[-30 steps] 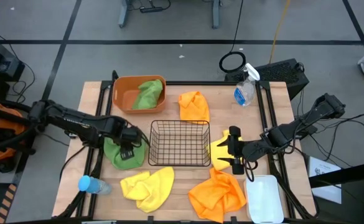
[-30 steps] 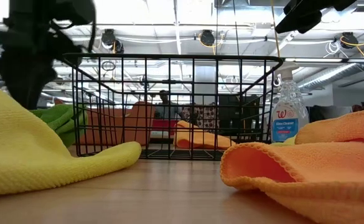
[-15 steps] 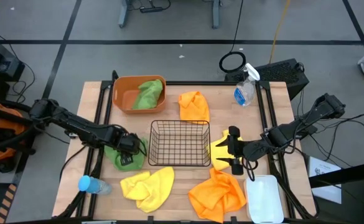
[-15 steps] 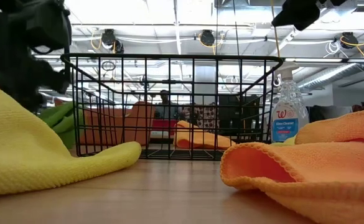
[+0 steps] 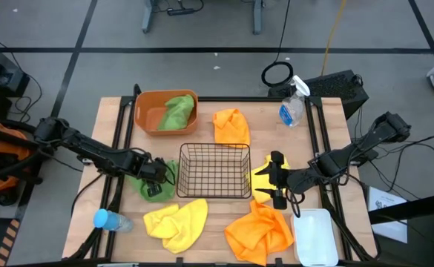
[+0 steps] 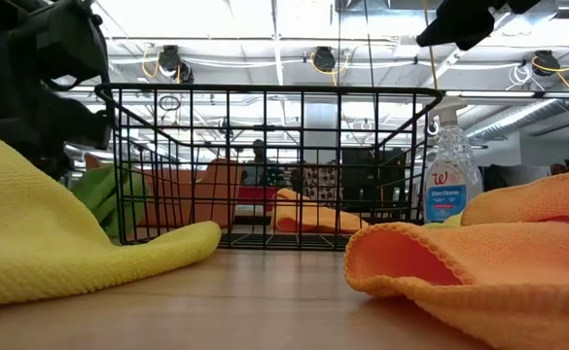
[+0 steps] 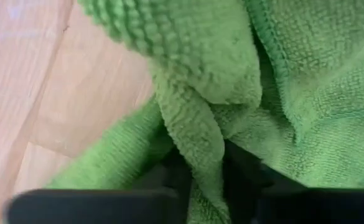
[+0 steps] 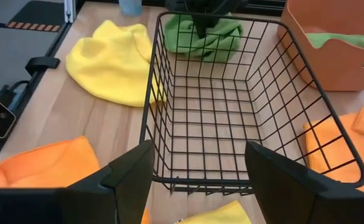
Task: Sort microfiber towel by color & place in baskets
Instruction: Put the green microfiber cloth into the orange bin
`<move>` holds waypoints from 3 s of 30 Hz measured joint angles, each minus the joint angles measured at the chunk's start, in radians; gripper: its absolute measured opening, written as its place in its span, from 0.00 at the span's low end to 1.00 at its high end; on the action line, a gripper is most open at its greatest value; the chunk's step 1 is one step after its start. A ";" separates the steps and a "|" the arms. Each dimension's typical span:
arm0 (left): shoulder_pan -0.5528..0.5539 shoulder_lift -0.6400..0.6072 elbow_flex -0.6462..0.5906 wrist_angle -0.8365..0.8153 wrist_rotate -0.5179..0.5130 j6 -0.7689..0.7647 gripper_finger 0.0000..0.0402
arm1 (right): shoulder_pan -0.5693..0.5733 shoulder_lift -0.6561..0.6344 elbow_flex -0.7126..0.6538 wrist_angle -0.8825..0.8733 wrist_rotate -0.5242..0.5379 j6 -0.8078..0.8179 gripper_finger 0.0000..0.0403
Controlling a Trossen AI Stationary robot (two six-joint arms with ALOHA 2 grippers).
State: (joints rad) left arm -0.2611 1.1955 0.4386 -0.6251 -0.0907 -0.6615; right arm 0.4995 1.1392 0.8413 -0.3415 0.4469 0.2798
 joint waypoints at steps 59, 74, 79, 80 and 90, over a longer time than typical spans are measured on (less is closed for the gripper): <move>-0.027 0.092 0.871 0.001 -0.296 0.378 0.03 | -0.201 0.630 0.297 0.974 0.392 -0.789 0.60; -0.029 0.156 0.871 0.113 -0.111 0.575 0.04 | -0.239 0.630 0.298 0.962 -0.080 -0.659 0.69; -0.029 0.156 0.871 0.114 -0.112 0.618 0.04 | -0.237 0.631 0.298 0.966 -0.080 -0.663 0.46; -0.029 0.156 0.871 0.114 -0.111 0.622 0.04 | -0.237 0.630 0.298 0.964 -0.080 -0.663 0.39; -0.043 0.110 0.871 -0.003 -0.175 0.544 0.16 | -0.237 0.630 0.298 0.826 -0.082 -0.607 0.08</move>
State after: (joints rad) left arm -0.3040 1.3051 1.3094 -0.6280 -0.2658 -0.1179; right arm 0.2621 1.7696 1.1395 0.4850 0.3649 -0.3275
